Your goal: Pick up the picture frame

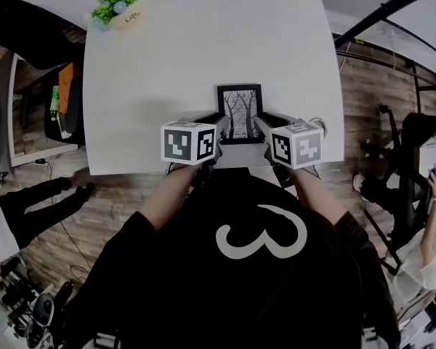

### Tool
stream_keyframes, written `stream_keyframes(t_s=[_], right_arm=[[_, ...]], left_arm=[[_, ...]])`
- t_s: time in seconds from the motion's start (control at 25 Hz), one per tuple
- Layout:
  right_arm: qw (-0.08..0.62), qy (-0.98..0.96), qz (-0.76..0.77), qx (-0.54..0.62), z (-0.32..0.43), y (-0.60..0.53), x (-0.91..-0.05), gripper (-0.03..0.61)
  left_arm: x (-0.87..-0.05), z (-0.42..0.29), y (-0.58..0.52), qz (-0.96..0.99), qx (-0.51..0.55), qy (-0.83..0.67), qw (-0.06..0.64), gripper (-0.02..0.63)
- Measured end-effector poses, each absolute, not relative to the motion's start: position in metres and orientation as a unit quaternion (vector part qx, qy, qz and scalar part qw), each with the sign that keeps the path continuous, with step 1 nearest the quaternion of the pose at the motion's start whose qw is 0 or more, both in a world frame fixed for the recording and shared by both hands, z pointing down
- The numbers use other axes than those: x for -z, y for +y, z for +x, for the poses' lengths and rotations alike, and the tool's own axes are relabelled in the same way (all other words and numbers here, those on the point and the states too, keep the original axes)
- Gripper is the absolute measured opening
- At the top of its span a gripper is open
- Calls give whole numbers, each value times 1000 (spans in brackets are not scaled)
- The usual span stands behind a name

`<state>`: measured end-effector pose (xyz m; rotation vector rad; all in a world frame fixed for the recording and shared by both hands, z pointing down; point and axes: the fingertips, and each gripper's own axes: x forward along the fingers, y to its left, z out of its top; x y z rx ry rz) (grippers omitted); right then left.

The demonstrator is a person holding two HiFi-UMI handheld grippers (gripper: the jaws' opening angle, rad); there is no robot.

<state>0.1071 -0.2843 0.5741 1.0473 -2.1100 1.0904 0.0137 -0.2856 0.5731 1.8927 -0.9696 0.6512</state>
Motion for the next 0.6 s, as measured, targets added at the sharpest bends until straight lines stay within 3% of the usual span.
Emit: stream_keyframes(t_s=[0.6], right_arm=[[248,-797,408,-371,119,-278,-544,97]], left_arm=[[-540,24,-279,788,-226,-390,419,98]])
